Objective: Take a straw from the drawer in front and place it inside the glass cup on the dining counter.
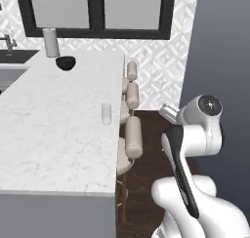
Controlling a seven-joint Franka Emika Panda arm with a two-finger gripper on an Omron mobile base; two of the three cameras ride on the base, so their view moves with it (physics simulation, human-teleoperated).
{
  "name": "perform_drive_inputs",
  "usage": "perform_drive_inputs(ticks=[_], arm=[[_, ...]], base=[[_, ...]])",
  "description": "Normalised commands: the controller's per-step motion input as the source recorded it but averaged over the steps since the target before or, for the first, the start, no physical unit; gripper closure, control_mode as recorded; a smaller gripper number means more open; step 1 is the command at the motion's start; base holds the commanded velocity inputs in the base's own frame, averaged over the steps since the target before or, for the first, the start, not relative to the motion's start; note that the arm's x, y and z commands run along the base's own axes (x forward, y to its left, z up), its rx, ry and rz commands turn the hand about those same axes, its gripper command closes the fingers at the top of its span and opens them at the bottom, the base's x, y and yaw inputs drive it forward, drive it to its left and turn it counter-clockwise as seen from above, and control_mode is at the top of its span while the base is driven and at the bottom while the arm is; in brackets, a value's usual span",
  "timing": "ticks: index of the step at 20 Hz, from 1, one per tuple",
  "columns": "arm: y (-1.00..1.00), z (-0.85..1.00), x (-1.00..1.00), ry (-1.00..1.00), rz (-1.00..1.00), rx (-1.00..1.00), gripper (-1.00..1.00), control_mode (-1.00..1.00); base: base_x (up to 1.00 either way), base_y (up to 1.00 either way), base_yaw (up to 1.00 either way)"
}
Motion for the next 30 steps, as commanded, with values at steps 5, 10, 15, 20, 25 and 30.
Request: perform_drive_inputs(ticks=[5,10,15,20,25,30], arm=[[0.0,0.0,0.0,0.0,0.0,0.0,1.0,1.0],[0.0,0.0,0.0,0.0,0.0,0.0,1.0,1.0],[0.0,0.0,0.0,0.0,0.0,0.0,1.0,1.0],[0.0,0.0,0.0,0.0,0.0,0.0,1.0,1.0],[0.0,0.0,0.0,0.0,0.0,0.0,1.0,1.0],[0.0,0.0,0.0,0.0,0.0,0.0,1.0,1.0]], base=[[0.21,-0.6,0.69],[0.36,-0.49,0.54],[0.25,-0.63,0.41],[0.24,-0.6,0.38],[0.27,-0.59,0.36],[0.26,-0.38,0.35]])
